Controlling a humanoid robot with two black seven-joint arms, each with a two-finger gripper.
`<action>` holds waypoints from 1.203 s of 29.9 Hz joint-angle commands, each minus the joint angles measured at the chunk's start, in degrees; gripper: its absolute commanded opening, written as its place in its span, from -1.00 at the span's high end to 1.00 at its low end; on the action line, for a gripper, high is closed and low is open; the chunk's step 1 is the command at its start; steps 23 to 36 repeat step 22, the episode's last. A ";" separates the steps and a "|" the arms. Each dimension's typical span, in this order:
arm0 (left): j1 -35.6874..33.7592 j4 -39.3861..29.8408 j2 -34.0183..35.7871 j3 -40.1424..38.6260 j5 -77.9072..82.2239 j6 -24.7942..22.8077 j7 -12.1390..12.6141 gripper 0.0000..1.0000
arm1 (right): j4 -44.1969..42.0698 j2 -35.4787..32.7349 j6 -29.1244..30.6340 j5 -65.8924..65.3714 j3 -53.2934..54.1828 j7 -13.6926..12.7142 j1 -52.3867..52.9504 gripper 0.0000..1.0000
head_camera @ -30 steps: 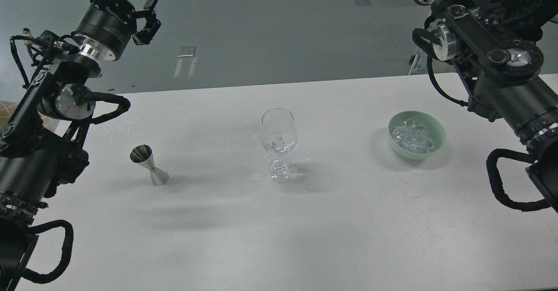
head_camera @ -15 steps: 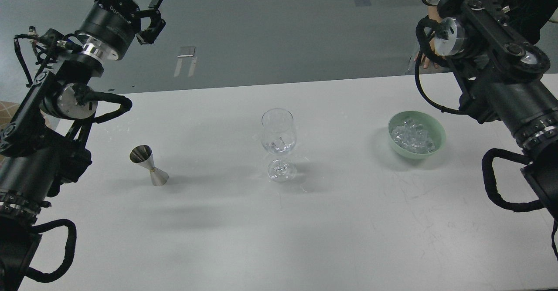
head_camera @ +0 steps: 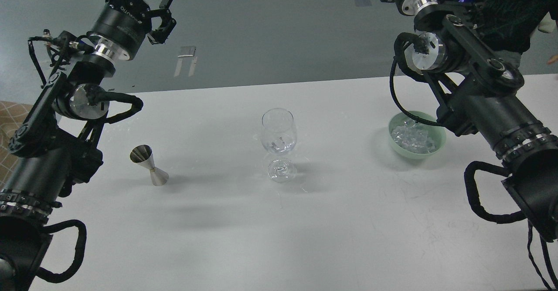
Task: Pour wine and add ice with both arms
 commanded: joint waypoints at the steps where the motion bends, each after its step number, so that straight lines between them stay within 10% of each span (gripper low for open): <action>1: 0.21 0.06 -0.15 -0.06 -0.77 -0.78 0.03 -0.96 | -0.35 0.63 2.57 3.51 1.56 0.06 -0.14 -1.00; 36: -0.31 2.96 -3.75 -0.06 -0.77 -2.28 0.03 -0.96 | 0.00 0.45 10.66 8.27 4.64 1.73 -4.00 -1.00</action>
